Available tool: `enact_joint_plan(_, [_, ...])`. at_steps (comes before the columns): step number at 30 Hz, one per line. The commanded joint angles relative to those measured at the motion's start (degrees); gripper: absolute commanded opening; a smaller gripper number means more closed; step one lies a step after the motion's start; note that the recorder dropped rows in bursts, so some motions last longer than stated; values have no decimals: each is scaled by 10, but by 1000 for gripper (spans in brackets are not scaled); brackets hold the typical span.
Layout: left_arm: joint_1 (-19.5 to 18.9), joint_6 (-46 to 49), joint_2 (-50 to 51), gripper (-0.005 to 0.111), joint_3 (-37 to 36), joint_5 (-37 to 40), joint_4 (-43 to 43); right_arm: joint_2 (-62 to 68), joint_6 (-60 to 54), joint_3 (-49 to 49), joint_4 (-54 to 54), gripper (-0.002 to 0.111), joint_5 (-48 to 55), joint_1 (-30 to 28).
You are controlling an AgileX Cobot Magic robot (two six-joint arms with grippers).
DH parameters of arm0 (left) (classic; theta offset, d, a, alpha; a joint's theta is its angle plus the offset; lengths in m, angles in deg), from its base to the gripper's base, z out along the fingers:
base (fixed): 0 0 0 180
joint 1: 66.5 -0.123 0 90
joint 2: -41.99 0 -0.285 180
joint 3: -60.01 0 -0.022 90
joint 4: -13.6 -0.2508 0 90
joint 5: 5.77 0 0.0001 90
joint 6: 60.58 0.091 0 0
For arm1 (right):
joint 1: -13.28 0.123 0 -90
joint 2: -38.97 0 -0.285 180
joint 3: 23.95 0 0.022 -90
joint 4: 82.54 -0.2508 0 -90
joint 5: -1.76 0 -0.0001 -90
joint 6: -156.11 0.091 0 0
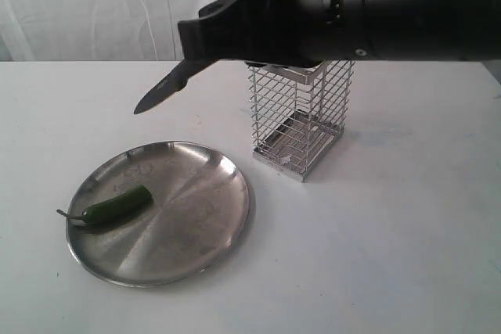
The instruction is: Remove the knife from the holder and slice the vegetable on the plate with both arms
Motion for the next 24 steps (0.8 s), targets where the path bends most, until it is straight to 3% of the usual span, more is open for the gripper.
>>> enact_joint_plan(1, [1,-5,-3,0,-4,2,2,4,-7,-11,3,0,-34,7])
enact_joint_plan(19, [1,-5,-3,0,-4,1,2,4,-7,-13,2,0,-25,7])
enact_joint_plan(24, [1,-42,-3,0,-4,-62,55,4,-7,-13,-4,0,-26,7])
